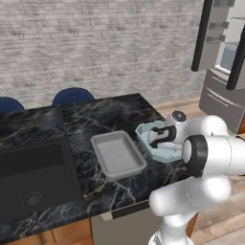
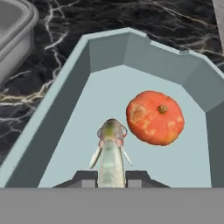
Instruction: Place one squash and one fish in each tupperware on the nearby counter, to pack two identical lunches.
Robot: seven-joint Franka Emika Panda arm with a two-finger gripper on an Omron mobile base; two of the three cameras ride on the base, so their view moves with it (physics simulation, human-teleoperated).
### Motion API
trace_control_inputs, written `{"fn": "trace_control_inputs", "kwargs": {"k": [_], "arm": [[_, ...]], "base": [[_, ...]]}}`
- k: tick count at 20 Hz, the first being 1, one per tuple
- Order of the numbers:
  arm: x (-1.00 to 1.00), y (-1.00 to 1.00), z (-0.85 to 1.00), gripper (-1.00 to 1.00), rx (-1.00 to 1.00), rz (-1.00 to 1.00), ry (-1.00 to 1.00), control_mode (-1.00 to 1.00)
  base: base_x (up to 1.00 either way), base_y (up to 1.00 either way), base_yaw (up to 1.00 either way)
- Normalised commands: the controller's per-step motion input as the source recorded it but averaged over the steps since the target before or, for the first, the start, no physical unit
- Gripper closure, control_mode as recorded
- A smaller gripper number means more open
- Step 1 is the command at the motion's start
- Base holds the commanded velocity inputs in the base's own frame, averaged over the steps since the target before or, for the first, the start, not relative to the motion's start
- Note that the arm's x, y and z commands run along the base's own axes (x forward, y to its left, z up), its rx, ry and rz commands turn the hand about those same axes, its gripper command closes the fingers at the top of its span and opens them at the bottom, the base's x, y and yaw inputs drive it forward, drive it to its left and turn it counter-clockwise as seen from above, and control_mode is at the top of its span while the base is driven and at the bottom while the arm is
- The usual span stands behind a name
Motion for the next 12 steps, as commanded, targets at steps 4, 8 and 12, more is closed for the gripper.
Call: {"fn": "trace_control_inputs", "kwargs": {"k": [4, 8, 12], "arm": [[0.4, 0.0, -0.25, -1.0, -0.03, 0.0, 0.0, -1.0], [0.2, 0.0, -0.02, -1.0, -0.01, 0.0, 0.02, -1.0], [0.0, 0.0, 0.08, -1.0, 0.0, 0.0, 0.14, -1.0]], "base": [[0.0, 0.0, 0.0], [0.0, 0.0, 0.0], [0.0, 0.0, 0.0]]}}
